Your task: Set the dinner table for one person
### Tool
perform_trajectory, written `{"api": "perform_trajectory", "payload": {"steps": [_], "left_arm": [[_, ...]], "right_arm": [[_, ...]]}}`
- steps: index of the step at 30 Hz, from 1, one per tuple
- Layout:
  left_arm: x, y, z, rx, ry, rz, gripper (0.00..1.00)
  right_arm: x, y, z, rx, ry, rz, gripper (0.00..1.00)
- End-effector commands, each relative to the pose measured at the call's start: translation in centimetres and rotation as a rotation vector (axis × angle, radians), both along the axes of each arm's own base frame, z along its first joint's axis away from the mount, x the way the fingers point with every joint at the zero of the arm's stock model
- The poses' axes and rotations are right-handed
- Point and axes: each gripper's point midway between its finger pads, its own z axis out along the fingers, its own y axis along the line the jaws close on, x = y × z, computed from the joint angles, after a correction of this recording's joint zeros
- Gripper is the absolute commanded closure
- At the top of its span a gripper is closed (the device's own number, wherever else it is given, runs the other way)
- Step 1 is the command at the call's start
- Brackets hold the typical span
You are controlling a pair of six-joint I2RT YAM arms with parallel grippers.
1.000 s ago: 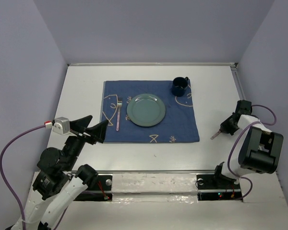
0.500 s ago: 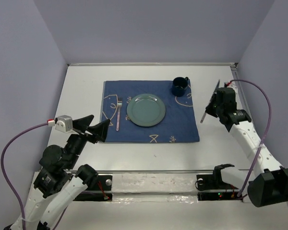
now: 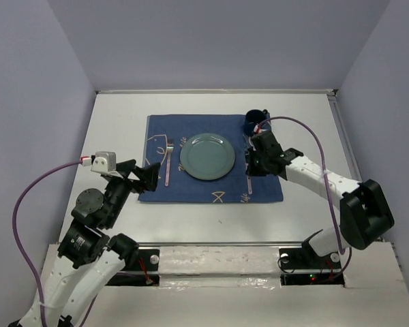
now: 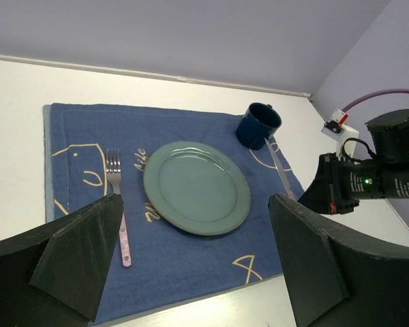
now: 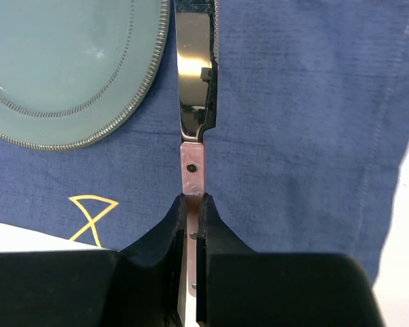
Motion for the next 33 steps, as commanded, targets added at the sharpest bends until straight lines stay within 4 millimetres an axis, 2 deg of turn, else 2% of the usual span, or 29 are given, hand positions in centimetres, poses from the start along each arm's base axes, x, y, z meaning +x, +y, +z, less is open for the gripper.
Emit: {"api": "perform_trajectory", "payload": {"steps": [1, 4, 8, 9, 12, 15, 22, 28, 33], "left_arm": [[0.8, 0.1, 1.2, 0.001, -0.037, 0.015, 0.01], [1.4, 0.5, 1.1, 0.01, -0.03, 0.039, 0.01], [1.9, 0.7, 0.6, 0.018, -0.012, 0.051, 0.01], [2.0, 0.7, 0.6, 0.018, -0.012, 0.053, 0.01], [2.2, 0.8, 0.6, 0.02, -0.009, 0.06, 0.01], [2.2, 0.9, 0.5, 0.023, -0.006, 0.062, 0.01], [2.2, 0.9, 0.5, 0.021, -0.006, 0.06, 0.01], [2.2, 0.9, 0.5, 0.02, -0.008, 0.062, 0.01], [2.3, 0.8, 0.4, 0.021, -0.005, 0.059, 0.01]], "right_arm": [[3.4, 2.8, 3.4, 0.091, -0.126, 0.057, 1.0], [4.6, 2.5, 1.1, 0.025, -0.098, 0.03, 1.0], [6.2, 2.3, 0.0, 0.023, -0.095, -0.009, 1.0], [6.5, 2.0, -1.0, 0.012, -0.074, -0.024, 1.0], [7.4, 2.6, -1.3, 0.045, -0.062, -0.034, 1.0], [8.4, 1.8, -1.9, 0.038, -0.056, -0.07, 1.0], [8.8, 1.1, -3.3, 0.03, -0.028, -0.094, 1.0], [9.0, 1.4, -4.7, 0.03, -0.007, -0.09, 1.0], [9.0, 1.6, -4.9, 0.034, -0.003, -0.077, 1.0]]}}
